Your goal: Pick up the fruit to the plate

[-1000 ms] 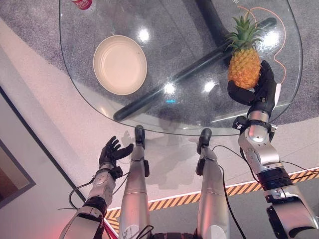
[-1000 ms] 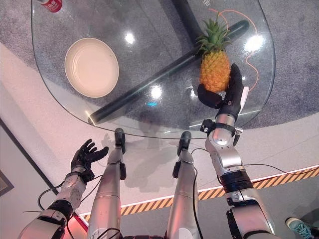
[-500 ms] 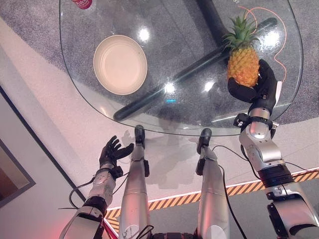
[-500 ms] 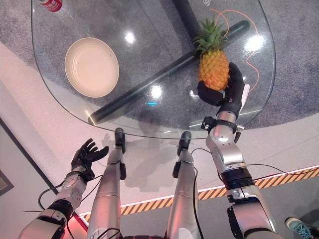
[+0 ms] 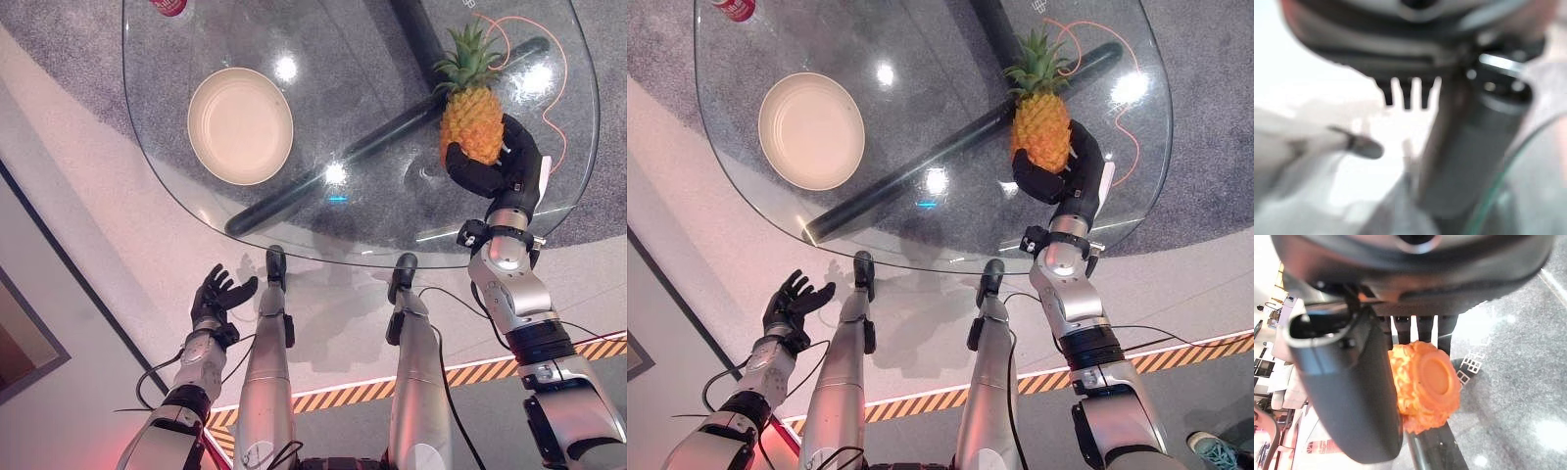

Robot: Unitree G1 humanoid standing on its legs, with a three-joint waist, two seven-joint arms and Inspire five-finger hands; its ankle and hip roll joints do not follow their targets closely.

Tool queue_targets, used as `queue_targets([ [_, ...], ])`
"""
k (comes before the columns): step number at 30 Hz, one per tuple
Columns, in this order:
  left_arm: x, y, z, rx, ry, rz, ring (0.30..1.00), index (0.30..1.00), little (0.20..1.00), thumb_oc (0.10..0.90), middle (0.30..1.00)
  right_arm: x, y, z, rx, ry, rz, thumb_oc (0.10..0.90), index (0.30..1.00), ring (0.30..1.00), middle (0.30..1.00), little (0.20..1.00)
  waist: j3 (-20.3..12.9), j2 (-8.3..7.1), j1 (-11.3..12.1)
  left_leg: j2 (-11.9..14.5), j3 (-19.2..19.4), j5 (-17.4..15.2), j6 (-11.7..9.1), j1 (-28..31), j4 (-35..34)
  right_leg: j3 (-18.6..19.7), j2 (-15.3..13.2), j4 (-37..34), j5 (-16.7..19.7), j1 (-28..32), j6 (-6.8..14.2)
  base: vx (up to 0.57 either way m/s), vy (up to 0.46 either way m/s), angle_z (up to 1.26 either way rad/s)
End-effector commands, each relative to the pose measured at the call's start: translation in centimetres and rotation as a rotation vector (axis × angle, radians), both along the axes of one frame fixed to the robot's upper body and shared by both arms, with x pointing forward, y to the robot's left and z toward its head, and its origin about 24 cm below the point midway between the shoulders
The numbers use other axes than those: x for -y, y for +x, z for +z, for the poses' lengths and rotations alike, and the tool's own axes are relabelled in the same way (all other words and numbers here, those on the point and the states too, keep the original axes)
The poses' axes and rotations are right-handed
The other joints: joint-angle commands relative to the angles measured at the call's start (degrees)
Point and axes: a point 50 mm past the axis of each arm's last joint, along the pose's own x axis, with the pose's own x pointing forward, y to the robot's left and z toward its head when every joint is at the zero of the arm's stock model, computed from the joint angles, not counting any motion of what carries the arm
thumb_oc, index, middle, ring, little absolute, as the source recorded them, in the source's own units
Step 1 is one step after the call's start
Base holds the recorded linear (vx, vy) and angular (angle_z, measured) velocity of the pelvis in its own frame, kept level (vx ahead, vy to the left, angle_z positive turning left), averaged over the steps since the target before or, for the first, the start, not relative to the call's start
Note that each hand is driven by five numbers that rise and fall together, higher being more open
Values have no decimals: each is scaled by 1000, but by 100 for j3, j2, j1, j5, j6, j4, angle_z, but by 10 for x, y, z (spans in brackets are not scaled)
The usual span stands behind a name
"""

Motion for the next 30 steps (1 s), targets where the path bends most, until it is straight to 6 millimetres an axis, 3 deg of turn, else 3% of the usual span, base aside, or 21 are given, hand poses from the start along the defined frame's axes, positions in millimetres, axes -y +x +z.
queue_targets([
  [1, -50, -7, 27, 94, 52, 280, 900, 900, 900, 800, 900, -3, -8, 27, 180, -10, 66, 100, 300, 300, 300, 200, -115, 17, 27, -188, 172, -439, 268, 53, 422, -391, 115, -411, 232, 149, -214, 0, 0, 0],
  [4, -63, 3, 60, 236, 47, 402, 900, 900, 900, 800, 900, -7, -9, 24, 200, 3, 90, 100, 300, 300, 300, 200, -115, -10, 16, -173, 181, -418, 244, 128, 361, -402, 114, -436, 216, 217, -217, 0, 0, 0],
  [6, -65, 5, 71, 288, 55, 430, 900, 900, 900, 800, 900, -7, -11, 25, 212, 3, 94, 100, 300, 300, 300, 200, -115, -15, 19, -178, 175, -415, 241, 143, 342, -409, 113, -445, 216, 230, -214, -17, -31, 3],
  [10, -65, 16, 115, 462, 109, 444, 900, 900, 900, 800, 900, -16, -18, 39, 325, -29, 122, 100, 300, 300, 300, 200, -115, -40, 24, -174, 164, -431, 220, 98, 360, -438, 113, -441, 193, 212, -224, -20, -45, 1],
  [15, -60, 20, 139, 586, 111, 454, 900, 900, 900, 800, 900, -23, -26, 53, 441, -72, 143, 100, 300, 300, 300, 200, -115, -52, 27, -166, 169, -418, 213, 75, 324, -446, 130, -486, 188, 215, -231, 0, 0, 0],
  [23, -35, 22, 187, 834, 170, 372, 900, 900, 900, 800, 900, -34, -40, 70, 577, -151, 171, 100, 300, 300, 300, 200, -115, -115, 37, -124, 167, -448, 208, 22, 336, -422, 159, -510, 188, 194, -211, -6, -17, 0],
  [26, -13, 21, 213, 965, 232, 278, 900, 900, 900, 800, 900, -38, -47, 77, 633, -171, 177, 100, 300, 300, 300, 200, -115, -132, 52, -120, 168, -461, 207, 2, 335, -430, 153, -531, 205, 198, -191, -8, -37, 1],
  [30, 0, 19, 233, 1068, 264, 183, 900, 900, 900, 800, 900, -41, -51, 81, 669, -189, 182, 100, 300, 300, 300, 200, -115, -130, 63, -120, 160, -472, 204, -4, 343, -452, 135, -547, 215, 209, -177, -2, -8, 0],
])
